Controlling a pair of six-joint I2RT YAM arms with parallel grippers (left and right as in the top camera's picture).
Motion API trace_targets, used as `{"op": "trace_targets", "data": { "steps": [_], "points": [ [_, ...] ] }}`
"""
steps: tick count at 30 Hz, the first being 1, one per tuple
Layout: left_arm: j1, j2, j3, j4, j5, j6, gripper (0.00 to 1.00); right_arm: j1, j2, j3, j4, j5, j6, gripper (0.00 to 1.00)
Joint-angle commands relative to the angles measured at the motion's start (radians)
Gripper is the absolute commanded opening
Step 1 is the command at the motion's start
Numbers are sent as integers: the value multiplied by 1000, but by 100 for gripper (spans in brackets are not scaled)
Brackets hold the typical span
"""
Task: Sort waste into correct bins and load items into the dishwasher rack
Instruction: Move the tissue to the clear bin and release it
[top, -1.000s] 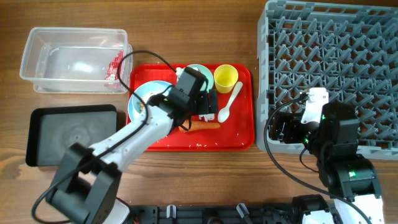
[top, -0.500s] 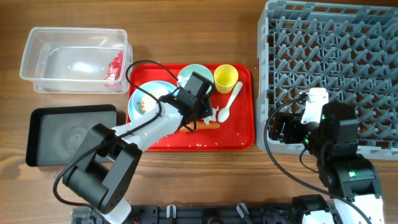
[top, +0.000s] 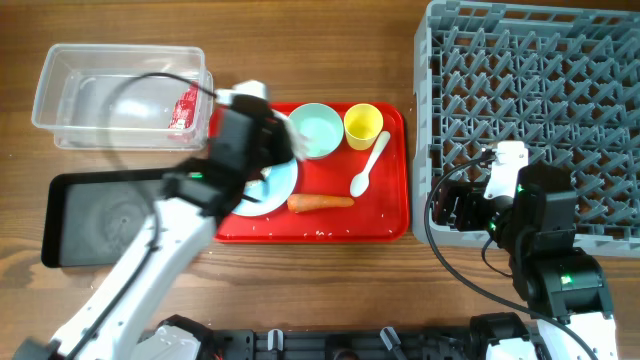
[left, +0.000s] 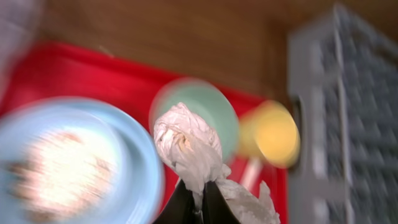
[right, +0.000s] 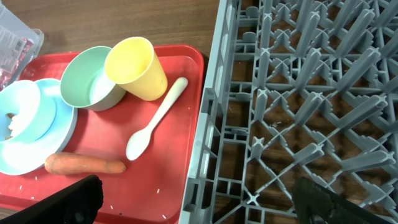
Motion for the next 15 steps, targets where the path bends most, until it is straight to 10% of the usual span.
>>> {"op": "trace_targets", "data": {
  "steps": [1, 8, 13, 15],
  "points": [
    [227, -11, 12, 37, -148, 53, 4, 1, 1, 20, 2, 2, 7, 100],
    [541, 180, 12, 304, -154, 52, 5, 1, 1, 20, 2, 2, 7, 100],
    [587, 321, 12, 438, -133, 84, 55, 1, 1, 20, 2, 2, 8, 100],
    [585, 316, 16, 452, -132, 139, 57, 1, 1, 20, 2, 2, 7, 100]
  ]
}}
